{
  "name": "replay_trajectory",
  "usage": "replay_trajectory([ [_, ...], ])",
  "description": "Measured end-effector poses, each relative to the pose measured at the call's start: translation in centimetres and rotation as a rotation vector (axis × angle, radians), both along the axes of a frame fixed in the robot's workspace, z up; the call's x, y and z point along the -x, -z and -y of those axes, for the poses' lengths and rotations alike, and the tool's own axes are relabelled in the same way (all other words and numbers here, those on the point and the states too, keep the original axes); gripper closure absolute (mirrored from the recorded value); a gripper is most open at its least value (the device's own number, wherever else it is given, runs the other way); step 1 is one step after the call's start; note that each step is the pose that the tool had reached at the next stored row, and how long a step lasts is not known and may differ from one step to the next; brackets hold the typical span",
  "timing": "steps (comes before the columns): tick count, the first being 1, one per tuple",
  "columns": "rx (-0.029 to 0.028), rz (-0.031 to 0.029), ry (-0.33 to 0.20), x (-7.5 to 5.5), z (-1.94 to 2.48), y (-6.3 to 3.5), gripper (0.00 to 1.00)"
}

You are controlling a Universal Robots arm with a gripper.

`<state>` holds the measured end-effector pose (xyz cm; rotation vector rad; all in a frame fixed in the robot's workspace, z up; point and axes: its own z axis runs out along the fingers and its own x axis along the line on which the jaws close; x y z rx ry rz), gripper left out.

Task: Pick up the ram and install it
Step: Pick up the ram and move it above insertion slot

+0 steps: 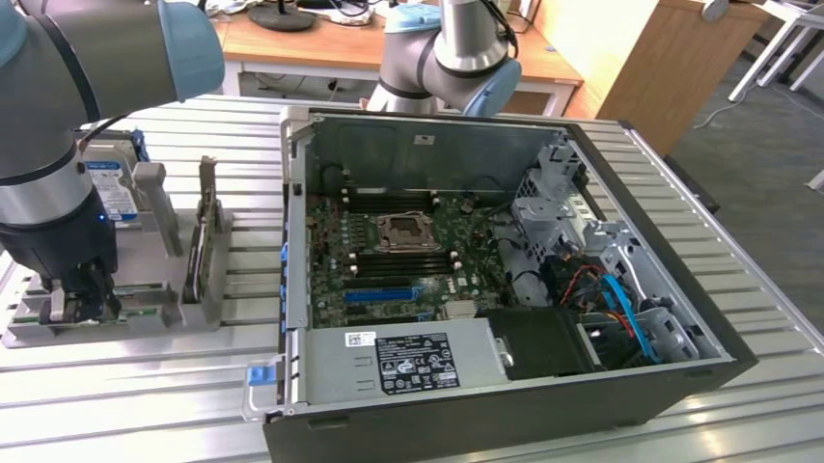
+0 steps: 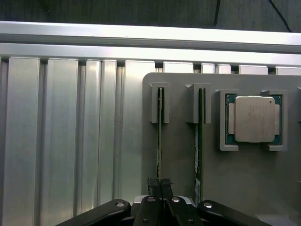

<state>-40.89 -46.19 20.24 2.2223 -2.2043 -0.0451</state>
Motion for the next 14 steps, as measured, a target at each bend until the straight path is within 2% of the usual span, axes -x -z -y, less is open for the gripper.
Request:
replay_trajectory([
  [6,0.0000,0.0000,0.000,0.0,0.00,-0.80,0.88],
  [9,0.0000,0.0001,0.000,0.0,0.00,-4.01,0.88],
  [14,-0.0001,0.0001,0.000,0.0,0.00,-5.26,0.88],
])
